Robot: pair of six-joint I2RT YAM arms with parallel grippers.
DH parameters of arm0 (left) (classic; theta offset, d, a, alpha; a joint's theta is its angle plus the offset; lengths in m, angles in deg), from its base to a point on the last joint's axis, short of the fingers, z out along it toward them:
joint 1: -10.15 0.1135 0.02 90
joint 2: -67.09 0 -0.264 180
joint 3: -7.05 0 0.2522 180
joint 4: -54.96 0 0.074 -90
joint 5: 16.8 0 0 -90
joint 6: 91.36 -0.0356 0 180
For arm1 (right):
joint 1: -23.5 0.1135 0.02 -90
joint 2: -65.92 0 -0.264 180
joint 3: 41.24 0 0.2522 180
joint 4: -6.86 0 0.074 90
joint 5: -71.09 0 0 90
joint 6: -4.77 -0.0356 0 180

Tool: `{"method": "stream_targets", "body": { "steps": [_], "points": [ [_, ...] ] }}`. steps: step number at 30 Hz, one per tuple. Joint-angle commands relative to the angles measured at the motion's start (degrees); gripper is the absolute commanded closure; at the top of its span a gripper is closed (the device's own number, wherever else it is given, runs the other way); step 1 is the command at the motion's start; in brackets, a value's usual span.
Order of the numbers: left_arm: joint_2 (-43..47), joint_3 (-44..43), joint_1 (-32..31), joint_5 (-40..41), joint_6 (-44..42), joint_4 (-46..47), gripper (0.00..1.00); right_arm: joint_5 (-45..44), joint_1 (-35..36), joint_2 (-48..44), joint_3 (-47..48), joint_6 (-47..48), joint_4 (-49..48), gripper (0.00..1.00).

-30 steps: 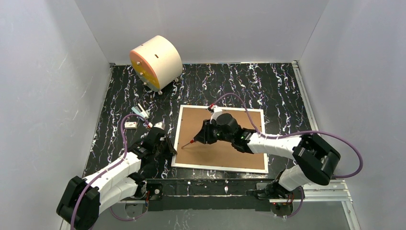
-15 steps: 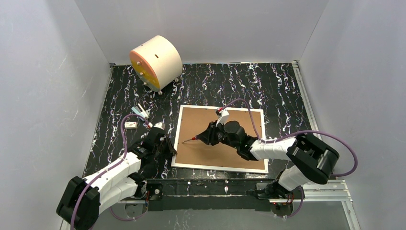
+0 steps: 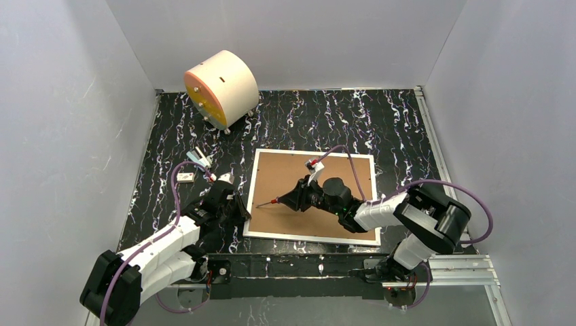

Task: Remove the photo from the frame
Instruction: Release the photo frame item from the photo frame.

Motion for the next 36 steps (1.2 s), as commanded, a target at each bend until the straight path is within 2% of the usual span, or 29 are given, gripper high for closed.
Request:
{"method": "stream_targets", "body": {
  "steps": [1, 11, 29, 36],
  "points": [
    [-0.05, 1.14, -0.38, 0.51, -0.66, -1.72, 0.92, 0.55, -0.07, 2.55, -0.84, 1.88, -5.75, 0.99],
    [0.03, 1.25, -0.38, 0.6, -0.68, -1.62, 0.91, -2.87, -0.09, 3.58, -0.03, 1.71, -5.25, 0.99],
    [-0.49, 1.39, -0.38, 0.43, -0.88, -1.17, 0.92, -4.06, -0.08, 6.65, 2.32, 0.96, -4.89, 0.99],
    [-0.92, 1.51, -0.38, 0.43, -1.25, -0.76, 0.92, -2.58, -0.03, 7.0, 5.77, 2.35, 0.31, 0.99]
  ]
}}
